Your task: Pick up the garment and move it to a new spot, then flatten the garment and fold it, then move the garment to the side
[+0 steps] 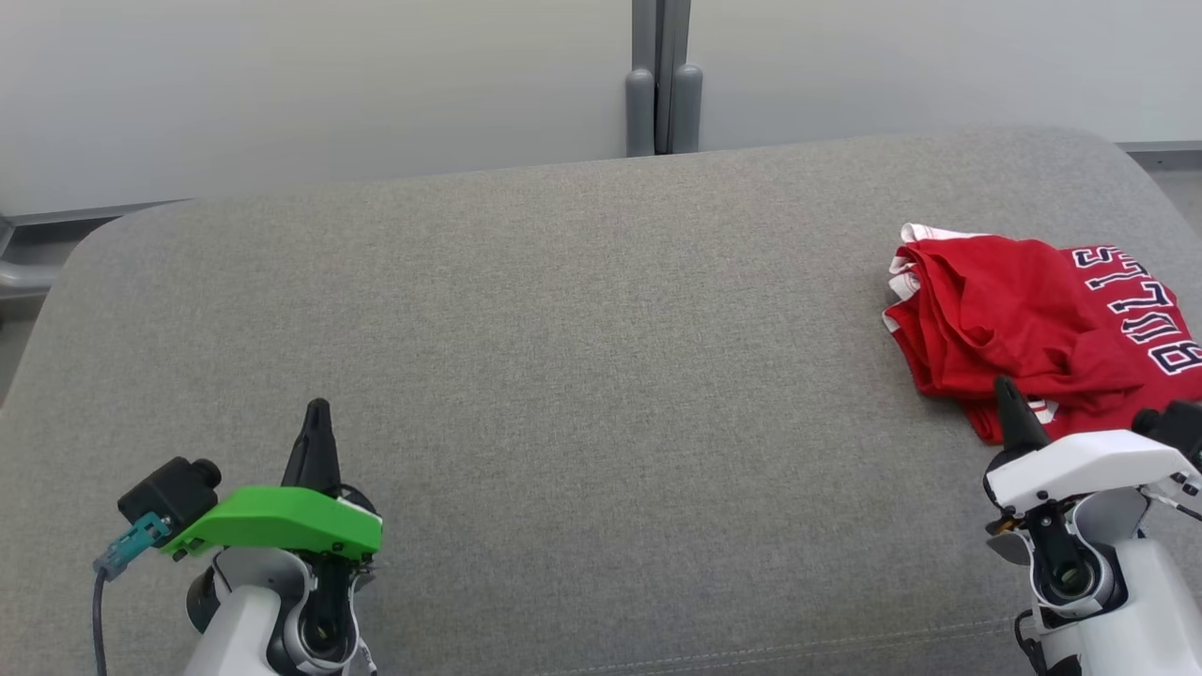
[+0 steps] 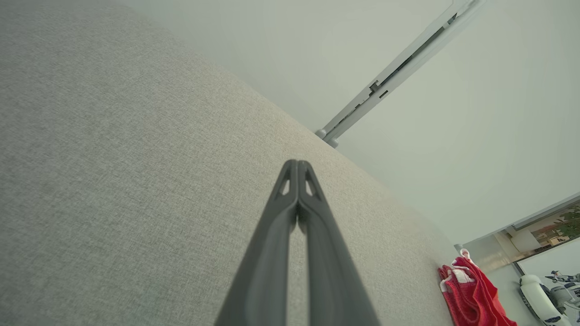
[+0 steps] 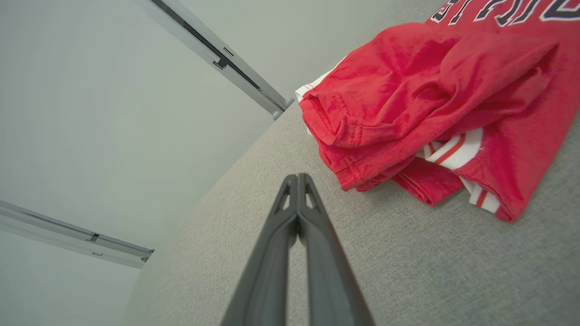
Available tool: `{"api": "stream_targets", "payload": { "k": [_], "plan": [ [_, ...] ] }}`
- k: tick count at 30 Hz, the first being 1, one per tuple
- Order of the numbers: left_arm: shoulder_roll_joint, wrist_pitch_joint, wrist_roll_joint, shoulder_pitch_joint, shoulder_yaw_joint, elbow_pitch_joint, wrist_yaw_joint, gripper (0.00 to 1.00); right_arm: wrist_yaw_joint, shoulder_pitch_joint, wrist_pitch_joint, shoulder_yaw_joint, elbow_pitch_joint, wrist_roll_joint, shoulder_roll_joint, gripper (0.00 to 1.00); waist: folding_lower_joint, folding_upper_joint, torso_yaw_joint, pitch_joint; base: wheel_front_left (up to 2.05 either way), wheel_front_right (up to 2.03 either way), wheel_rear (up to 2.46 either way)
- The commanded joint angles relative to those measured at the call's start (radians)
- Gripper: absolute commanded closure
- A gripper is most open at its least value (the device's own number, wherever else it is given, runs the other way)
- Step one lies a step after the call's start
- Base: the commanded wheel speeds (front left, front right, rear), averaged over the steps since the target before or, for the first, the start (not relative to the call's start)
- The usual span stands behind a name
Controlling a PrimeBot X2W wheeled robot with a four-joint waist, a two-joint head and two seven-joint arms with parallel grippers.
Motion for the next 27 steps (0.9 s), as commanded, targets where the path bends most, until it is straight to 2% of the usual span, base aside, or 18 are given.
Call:
{"api": "stream_targets", "payload": {
  "k": [1, 27],
  "plan": [
    [-0.002, 0.004, -0.036, -0.042, 0.015, -0.002, -0.015, 1.00, 0.000, -0.042, 0.011, -0.010, 0.005, 0.039, -0.008, 1.00, 0.0000, 0.0000, 0.000, 0.001, 0.00, 0.00, 0.00],
    [-0.052, 0.024, -0.298, -0.125, 0.072, 0.072, -0.088, 1.00, 0.000, -0.152, 0.101, -0.062, 0.123, 0.338, -0.034, 1.00, 0.0000, 0.0000, 0.004, 0.010, 0.00, 0.00, 0.00]
  ]
}}
